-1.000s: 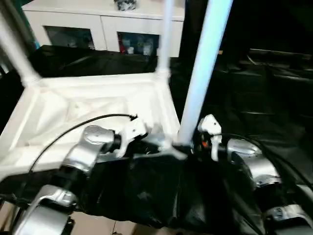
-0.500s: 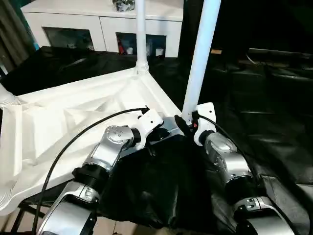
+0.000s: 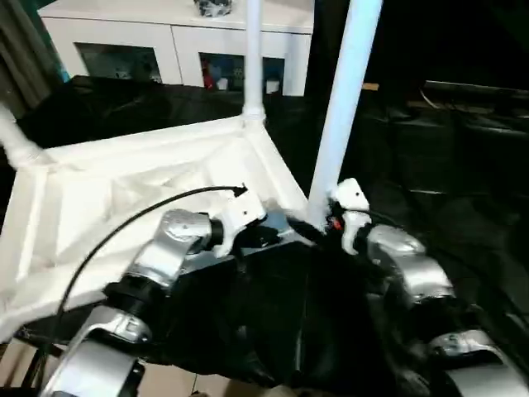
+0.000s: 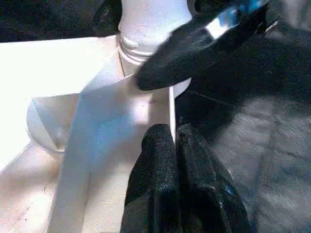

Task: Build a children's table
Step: Rotate leg to tighten

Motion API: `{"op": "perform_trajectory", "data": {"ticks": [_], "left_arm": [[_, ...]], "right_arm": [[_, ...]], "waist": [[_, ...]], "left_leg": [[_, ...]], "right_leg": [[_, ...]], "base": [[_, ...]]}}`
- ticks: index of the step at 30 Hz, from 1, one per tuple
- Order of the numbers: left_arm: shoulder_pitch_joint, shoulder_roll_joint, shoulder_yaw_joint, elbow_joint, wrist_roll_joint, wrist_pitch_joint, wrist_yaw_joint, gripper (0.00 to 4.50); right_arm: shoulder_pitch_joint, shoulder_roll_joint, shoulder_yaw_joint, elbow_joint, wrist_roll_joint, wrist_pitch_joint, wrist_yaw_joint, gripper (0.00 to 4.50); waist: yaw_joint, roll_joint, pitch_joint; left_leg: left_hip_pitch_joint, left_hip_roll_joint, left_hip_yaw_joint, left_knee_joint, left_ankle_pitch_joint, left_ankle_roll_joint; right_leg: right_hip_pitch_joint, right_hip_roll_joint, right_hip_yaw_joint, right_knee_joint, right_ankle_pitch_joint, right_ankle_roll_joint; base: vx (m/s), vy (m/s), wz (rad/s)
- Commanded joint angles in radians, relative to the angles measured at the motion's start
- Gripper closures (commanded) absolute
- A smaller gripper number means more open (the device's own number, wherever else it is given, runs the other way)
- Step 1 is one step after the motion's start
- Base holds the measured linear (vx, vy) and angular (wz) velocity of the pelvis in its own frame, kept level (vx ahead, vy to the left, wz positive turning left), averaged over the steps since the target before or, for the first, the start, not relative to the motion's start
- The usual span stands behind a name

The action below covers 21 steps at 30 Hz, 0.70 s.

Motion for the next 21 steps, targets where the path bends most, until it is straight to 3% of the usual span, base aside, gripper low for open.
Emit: {"op": "perform_trajectory", "data": {"ticks": [1, 6, 10, 21], "left_arm": [[-0.016, 0.001, -0.021, 0.000, 0.001, -0.020, -0.031, 4.50], [-0.026, 0.037, -0.019, 0.008, -0.019, -0.032, -0.093, 4.50], [-0.029, 0.050, -0.017, 0.014, -0.028, -0.032, -0.126, 4.50], [-0.017, 0.060, -0.021, 0.006, -0.036, -0.041, -0.159, 4.50]], "right_arm": [[0.022, -0.002, 0.054, -0.026, 0.007, 0.002, 0.095, 0.74], [0.051, -0.055, 0.096, -0.087, 0.041, 0.031, 0.260, 0.74], [0.058, -0.074, 0.107, -0.103, 0.058, 0.053, 0.319, 1.10], [0.083, -0.085, 0.122, -0.150, 0.077, 0.090, 0.376, 1.78]], "waist": [[0.000, 0.000, -0.057], [0.005, -0.001, -0.058], [0.012, -0.003, -0.057], [0.020, -0.004, -0.058]], "left_leg": [[-0.011, 0.048, -0.007, -0.067, -0.089, 0.091], [-0.009, 0.049, -0.005, -0.066, -0.084, 0.090], [-0.011, 0.051, -0.004, -0.066, -0.074, 0.098], [-0.009, 0.050, -0.004, -0.067, -0.079, 0.077]], "right_leg": [[0.064, -0.072, 0.037, -0.061, -0.049, -0.307], [0.063, -0.071, 0.036, -0.060, -0.057, -0.308], [0.062, -0.071, 0.035, -0.058, -0.052, -0.310], [0.060, -0.073, 0.035, -0.062, -0.094, -0.293]], "base": [[0.000, 0.000, 0.00], [0.000, 0.000, 0.00], [0.000, 0.000, 0.00], [0.000, 0.000, 0.00]]}}
